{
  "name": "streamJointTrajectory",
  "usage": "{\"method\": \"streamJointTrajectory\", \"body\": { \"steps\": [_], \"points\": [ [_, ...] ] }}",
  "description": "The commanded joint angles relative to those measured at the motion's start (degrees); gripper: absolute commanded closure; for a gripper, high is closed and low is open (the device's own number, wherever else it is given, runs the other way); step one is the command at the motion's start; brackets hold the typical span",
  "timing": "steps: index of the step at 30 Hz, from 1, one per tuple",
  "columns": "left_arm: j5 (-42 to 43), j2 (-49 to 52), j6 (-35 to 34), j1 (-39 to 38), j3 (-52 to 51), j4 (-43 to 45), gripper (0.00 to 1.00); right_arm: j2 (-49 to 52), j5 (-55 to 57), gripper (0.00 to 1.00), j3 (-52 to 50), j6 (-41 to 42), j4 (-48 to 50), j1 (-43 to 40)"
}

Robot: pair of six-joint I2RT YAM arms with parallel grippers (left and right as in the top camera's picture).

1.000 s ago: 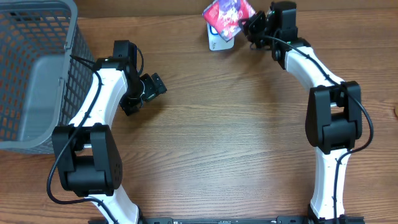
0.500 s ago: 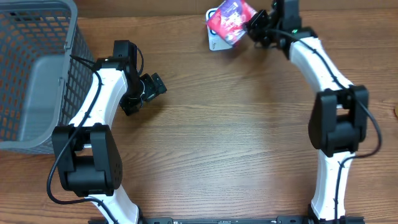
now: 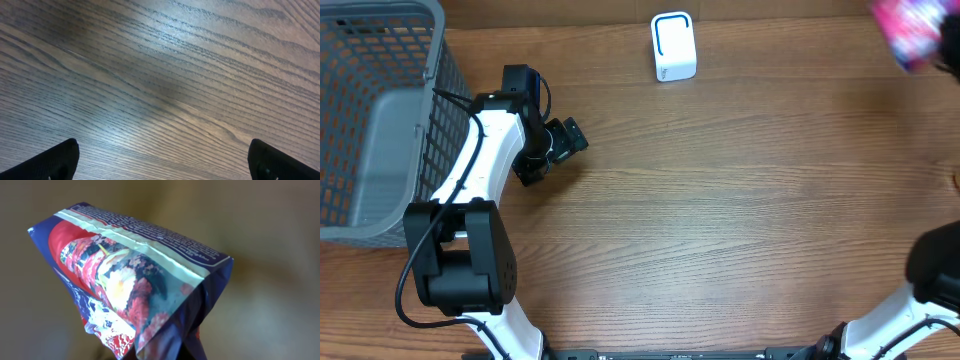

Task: Scan the item barcode
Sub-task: 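Carry the purple pack off to the right with the right gripper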

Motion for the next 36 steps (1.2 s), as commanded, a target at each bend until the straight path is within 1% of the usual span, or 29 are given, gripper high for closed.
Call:
{"method": "streamJointTrajectory", "body": {
  "steps": [1, 3, 6, 13, 15, 16, 17, 18, 19, 20, 23, 27, 30, 32, 34, 36],
  "points": [
    [-0.4, 0.1, 0.5, -0.1, -0.3, 0.0, 0.0, 0.8, 6.9, 0.96, -1.7, -1.0, -5.2, -7.1],
    [-0.4, 0.1, 0.5, -0.1, -0.3, 0.0, 0.0, 1.0, 9.1, 0.96, -2.3, -2.0, -7.9, -11.6],
    [-0.4, 0.1, 0.5, -0.1, -0.3, 0.0, 0.0, 1.1, 9.3, 0.96, -3.4, -4.3, -8.5, -16.6],
    [-0.4, 0.1, 0.5, -0.1, -0.3, 0.0, 0.0, 1.3, 14.6, 0.96, -6.5, -4.8, -7.3, -23.1],
    [-0.4, 0.1, 0.5, -0.1, -0.3, 0.0, 0.0, 1.3, 14.9, 0.94, -7.3, -7.3, -5.9, -24.1],
    [-0.4, 0.1, 0.5, -0.1, -0.3, 0.0, 0.0, 1.3, 14.9, 0.83, -7.8, -8.8, -5.1, -24.5],
    [-0.4, 0.1, 0.5, -0.1, -0.3, 0.0, 0.0, 1.3, 14.9, 0.62, -8.0, -9.7, -4.8, -24.6],
    [-0.4, 0.1, 0.5, -0.1, -0.3, 0.0, 0.0, 1.3, 14.9, 0.33, -8.2, -10.7, -4.5, -24.7],
    [-0.4, 0.1, 0.5, -0.1, -0.3, 0.0, 0.0, 1.3, 14.6, 0.1, -8.3, -11.0, -4.4, -24.7],
    [-0.4, 0.1, 0.5, -0.1, -0.3, 0.0, 0.0, 1.3, 13.6, 0.0, -8.3, -11.7, -4.5, -24.7],
    [-0.4, 0.1, 0.5, -0.1, -0.3, 0.0, 0.0, 0.9, 7.5, 0.0, -8.2, -13.9, -5.4, -24.7],
    [-0.4, 0.1, 0.5, -0.1, -0.3, 0.0, 0.0, -1.7, 4.7, 0.0, -8.2, -13.9, -7.1, -24.7],
    [-0.4, 0.1, 0.5, -0.1, -0.3, 0.0, 0.0, -6.1, 1.8, 0.0, -8.2, -14.0, -8.8, -24.7],
    [-0.4, 0.1, 0.5, -0.1, -0.3, 0.0, 0.0, -10.0, -2.8, 0.0, -8.2, -14.4, -10.9, -24.7],
    [-0.4, 0.1, 0.5, -0.1, -0.3, 0.0, 0.0, -14.3, -8.0, 0.0, -8.2, -16.5, -14.1, -24.6],
    [-0.4, 0.1, 0.5, -0.1, -0.3, 0.0, 0.0, -18.5, -10.7, 0.0, -8.3, -18.8, -17.9, -24.0]
  ]
}}
